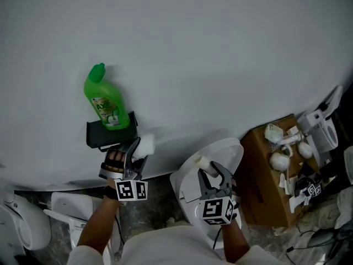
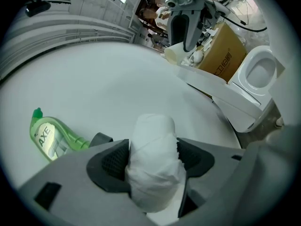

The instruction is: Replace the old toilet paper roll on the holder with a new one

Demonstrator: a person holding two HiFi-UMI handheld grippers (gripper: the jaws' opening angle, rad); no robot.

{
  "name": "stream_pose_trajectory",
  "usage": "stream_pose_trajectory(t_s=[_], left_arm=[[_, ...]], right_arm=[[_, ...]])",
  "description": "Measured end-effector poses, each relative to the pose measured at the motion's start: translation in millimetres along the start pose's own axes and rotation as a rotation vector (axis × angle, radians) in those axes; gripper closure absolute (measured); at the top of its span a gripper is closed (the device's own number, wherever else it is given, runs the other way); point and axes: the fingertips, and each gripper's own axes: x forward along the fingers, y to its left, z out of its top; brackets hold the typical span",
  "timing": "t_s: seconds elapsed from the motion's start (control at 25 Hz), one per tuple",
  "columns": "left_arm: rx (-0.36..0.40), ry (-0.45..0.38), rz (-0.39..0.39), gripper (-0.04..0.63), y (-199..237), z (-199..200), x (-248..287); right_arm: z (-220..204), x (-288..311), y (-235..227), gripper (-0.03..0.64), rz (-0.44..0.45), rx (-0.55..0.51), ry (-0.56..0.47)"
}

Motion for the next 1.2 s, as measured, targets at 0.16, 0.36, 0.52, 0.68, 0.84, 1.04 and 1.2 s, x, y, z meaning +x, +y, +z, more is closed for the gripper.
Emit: stream_pose_trajectory(t_s=[0.16,0.36,0.52,0.68,0.84,1.04,1.2], left_arm=[[0.008,0.013,0.001,0.293,-1.2,-4.0,-0.9],[0.008,0.027,0.003,0.295,-0.9,-8.1,-4.8],[0.002,0.048,0.009,0.296,2.0,-17.3,-7.5],[-0.003,0.062,0.017,0.296,1.7,-26.3,-11.6],[-0.011,0.08,0.024,0.296,3.1,-36.2,-15.9],[-0.013,0.107,0.03,0.296,3.9,-49.3,-24.4],[-0.005,0.127,0.03,0.296,4.0,-60.0,-31.3]], right_arm=[[-7.2,-10.2,-2.3,0.439,-0.021,0.023,0.009],[-13.0,-18.4,-0.5,0.44,-0.029,0.035,0.026],[-7.3,-19.9,7.3,0.44,-0.023,0.031,0.021],[-3.2,-22.2,14.5,0.44,-0.011,0.027,0.021],[-2.2,-22.3,16.0,0.44,-0.01,0.017,0.025],[4.4,-22.7,23.6,0.44,-0.002,0.016,0.012],[6.9,-25.1,27.4,0.44,0.001,0.014,0.005]])
